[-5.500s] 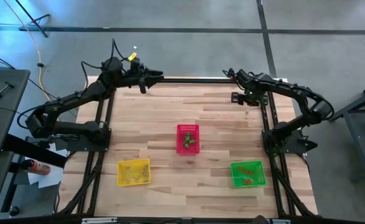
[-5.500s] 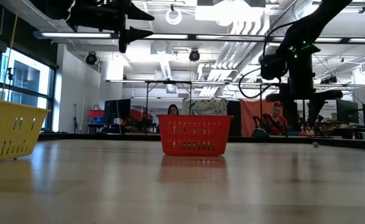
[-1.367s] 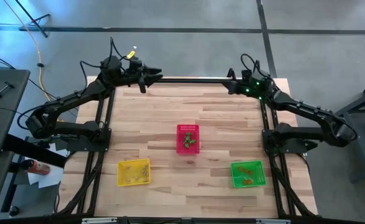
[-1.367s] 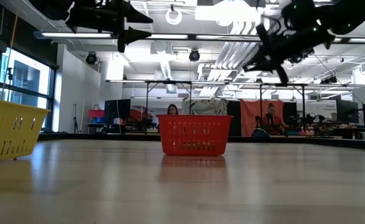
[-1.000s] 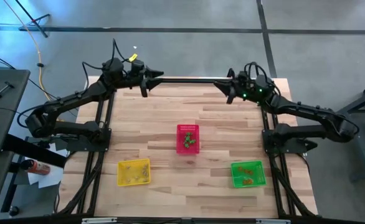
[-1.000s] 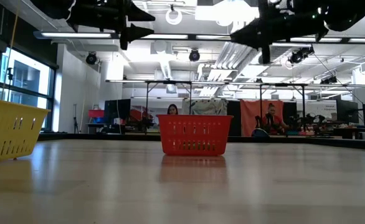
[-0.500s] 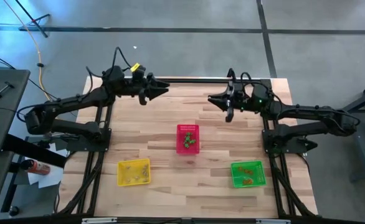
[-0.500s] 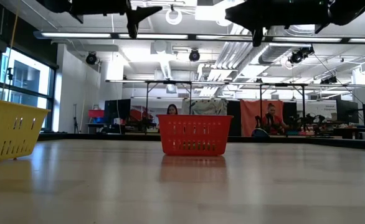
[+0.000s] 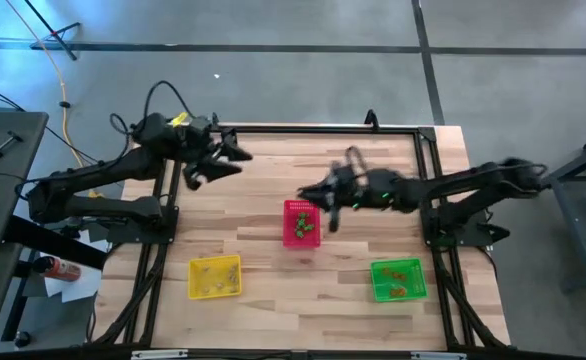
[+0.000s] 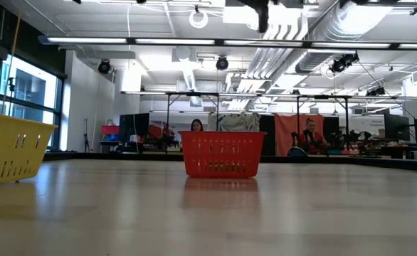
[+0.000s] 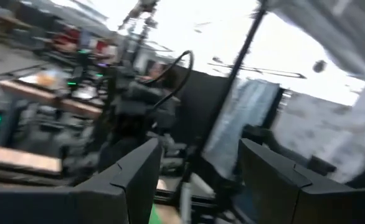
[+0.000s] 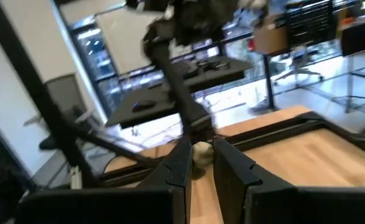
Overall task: Sort Halloween decoration
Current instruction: Put the white skull toy into the yellow bin
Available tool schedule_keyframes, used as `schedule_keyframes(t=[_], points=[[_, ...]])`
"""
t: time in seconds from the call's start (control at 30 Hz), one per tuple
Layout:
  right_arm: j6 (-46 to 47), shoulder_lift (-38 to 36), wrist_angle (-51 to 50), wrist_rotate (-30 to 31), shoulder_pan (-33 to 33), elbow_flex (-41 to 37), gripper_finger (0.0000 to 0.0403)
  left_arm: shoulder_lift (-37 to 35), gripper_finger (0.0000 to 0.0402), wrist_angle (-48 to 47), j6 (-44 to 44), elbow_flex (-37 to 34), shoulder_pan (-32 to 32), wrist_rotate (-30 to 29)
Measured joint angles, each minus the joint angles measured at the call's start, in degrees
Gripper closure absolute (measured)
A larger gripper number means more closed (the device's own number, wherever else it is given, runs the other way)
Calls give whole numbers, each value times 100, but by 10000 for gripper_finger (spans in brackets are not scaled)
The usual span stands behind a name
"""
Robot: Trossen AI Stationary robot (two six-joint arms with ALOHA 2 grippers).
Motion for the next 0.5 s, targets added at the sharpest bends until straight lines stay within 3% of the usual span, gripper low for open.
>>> schedule_keyframes(t=[0.27, 0.5], points=[[-103, 2153, -102, 32, 662, 1884, 366, -756, 197, -37, -161, 0, -867, 237], [-79, 3801, -164, -356, 728, 3391, 366, -1209, 197, -67, 313, 0, -1235, -454]])
